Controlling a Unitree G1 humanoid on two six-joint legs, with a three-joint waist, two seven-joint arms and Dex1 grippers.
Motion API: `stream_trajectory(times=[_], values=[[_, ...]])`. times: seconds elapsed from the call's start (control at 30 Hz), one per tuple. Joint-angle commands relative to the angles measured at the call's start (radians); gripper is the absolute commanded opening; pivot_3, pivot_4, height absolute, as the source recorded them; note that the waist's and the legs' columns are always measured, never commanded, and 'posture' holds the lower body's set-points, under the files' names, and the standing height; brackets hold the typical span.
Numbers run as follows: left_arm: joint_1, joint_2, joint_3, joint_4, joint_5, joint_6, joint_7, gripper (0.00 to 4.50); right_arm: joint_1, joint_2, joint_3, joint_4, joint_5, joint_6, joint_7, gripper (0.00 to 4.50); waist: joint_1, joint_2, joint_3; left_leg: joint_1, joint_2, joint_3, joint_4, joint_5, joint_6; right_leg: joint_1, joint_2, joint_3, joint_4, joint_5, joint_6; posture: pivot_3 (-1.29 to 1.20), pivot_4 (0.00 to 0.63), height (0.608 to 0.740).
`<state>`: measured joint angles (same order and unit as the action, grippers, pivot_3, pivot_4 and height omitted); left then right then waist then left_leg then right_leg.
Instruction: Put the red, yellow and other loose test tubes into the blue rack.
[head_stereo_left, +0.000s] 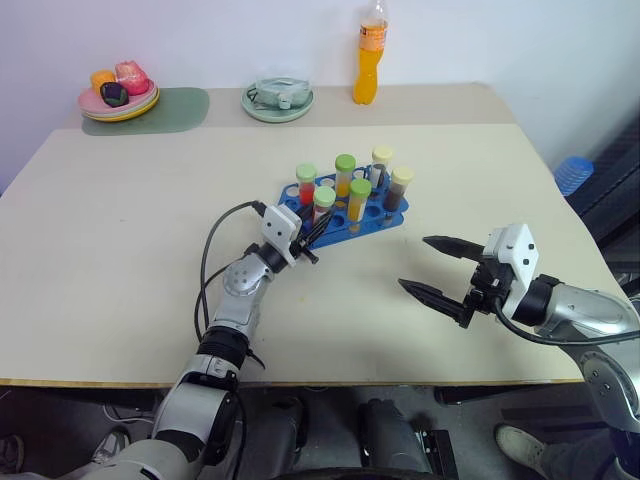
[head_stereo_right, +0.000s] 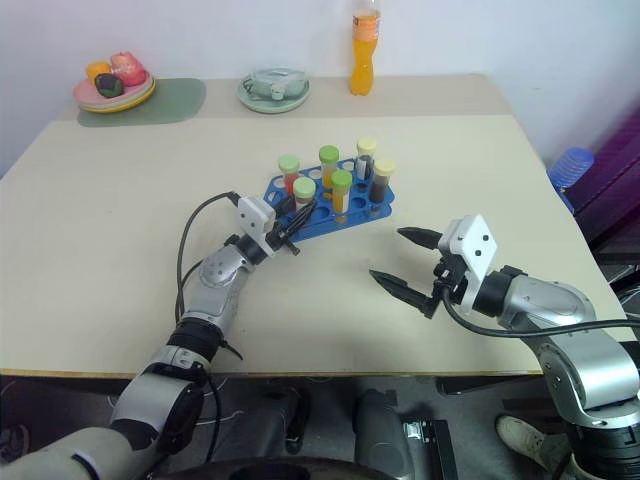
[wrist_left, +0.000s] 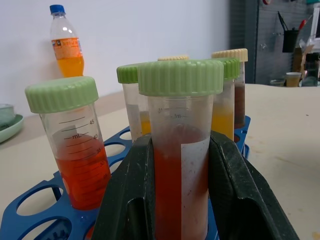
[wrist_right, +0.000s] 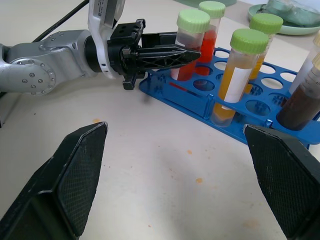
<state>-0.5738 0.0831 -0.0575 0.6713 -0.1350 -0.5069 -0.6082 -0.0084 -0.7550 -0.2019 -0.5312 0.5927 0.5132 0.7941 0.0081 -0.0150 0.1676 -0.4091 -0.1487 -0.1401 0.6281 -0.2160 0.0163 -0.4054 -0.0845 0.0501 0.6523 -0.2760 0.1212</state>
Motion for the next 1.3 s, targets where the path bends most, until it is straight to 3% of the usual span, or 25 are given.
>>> stream_trajectory(times=[0.03, 0.3, 0.4, 0.53, 0.57, 0.73, 0.93, 1.1, 1.3], values=[[0.010, 0.012, 0.014, 0.013, -0.006, 0.007, -0.006, 0.82, 0.007, 0.005, -0.033, -0.029, 0.009, -0.024, -0.001, 4.50, 0.000, 0.000, 0.000, 0.000, 0.000, 0.000, 0.000, 0.000, 0.000, 0.000, 0.000, 0.000, 0.000, 0.000, 0.000, 0.00, 0.150, 0.740], [0.005, -0.002, 0.023, 0.006, -0.071, 0.022, -0.084, 0.82, 0.058, 0.010, -0.062, -0.029, 0.009, -0.037, -0.006, 4.50, 0.001, 0.000, 0.000, 0.000, 0.000, 0.000, 0.000, 0.000, 0.000, 0.000, 0.000, 0.000, -0.001, 0.000, 0.000, 0.00, 0.150, 0.740], [0.010, -0.006, 0.026, -0.029, -0.130, 0.057, -0.168, 2.25, 0.067, 0.014, -0.064, -0.034, 0.008, -0.041, -0.013, 4.50, 0.002, 0.000, 0.000, 0.000, 0.000, 0.000, 0.000, 0.000, 0.000, 0.000, 0.000, 0.000, -0.001, 0.000, 0.000, 0.00, 0.150, 0.740], [0.009, -0.008, 0.033, -0.053, -0.120, 0.077, -0.151, 4.30, 0.073, 0.019, -0.065, -0.047, 0.011, -0.038, -0.024, 4.50, 0.005, 0.000, 0.000, 0.000, 0.000, 0.000, 0.000, -0.001, 0.001, 0.001, 0.000, 0.000, -0.001, 0.000, 0.000, 0.00, 0.150, 0.740], [0.011, -0.002, 0.031, -0.059, -0.102, 0.068, -0.135, 4.45, 0.072, 0.019, -0.065, -0.046, 0.012, -0.038, -0.025, 4.50, 0.004, 0.000, 0.000, 0.000, 0.000, 0.000, 0.000, -0.001, 0.001, 0.001, 0.000, 0.000, -0.001, 0.000, 0.000, 0.00, 0.150, 0.740], [0.044, 0.023, 0.023, -0.137, -0.044, 0.048, -0.082, 4.45, 0.064, 0.018, -0.057, -0.019, 0.002, -0.052, -0.012, 4.50, 0.003, 0.000, 0.000, 0.000, 0.000, 0.000, 0.000, -0.001, 0.001, 0.001, 0.000, 0.000, -0.001, 0.000, 0.001, 0.00, 0.150, 0.740], [0.180, 0.082, 0.038, -0.385, -0.089, 0.182, -0.054, 4.45, 0.041, 0.032, -0.016, 0.044, -0.023, -0.088, 0.016, 4.50, 0.005, 0.000, 0.000, 0.000, 0.000, 0.000, -0.001, -0.001, 0.001, 0.001, 0.000, 0.000, -0.003, 0.000, 0.001, 0.00, 0.150, 0.740], [0.365, 0.255, 0.123, -0.626, -0.216, 0.327, -0.139, 4.45, 0.011, 0.058, 0.012, 0.165, -0.063, -0.160, 0.054, 4.50, -0.002, 0.000, 0.000, 0.000, 0.001, 0.000, -0.002, -0.002, 0.000, 0.000, 0.001, 0.001, -0.002, 0.000, 0.000, 0.00, 0.150, 0.740], [0.542, 0.405, 0.243, -0.769, -0.324, 0.494, -0.158, 4.45, 0.021, 0.085, -0.014, 0.253, -0.091, -0.218, 0.044, 4.50, 0.006, 0.001, 0.000, 0.000, 0.002, 0.000, -0.002, -0.003, 0.000, 0.000, 0.001, 0.001, -0.005, 0.000, 0.000, 0.00, 0.150, 0.740]])
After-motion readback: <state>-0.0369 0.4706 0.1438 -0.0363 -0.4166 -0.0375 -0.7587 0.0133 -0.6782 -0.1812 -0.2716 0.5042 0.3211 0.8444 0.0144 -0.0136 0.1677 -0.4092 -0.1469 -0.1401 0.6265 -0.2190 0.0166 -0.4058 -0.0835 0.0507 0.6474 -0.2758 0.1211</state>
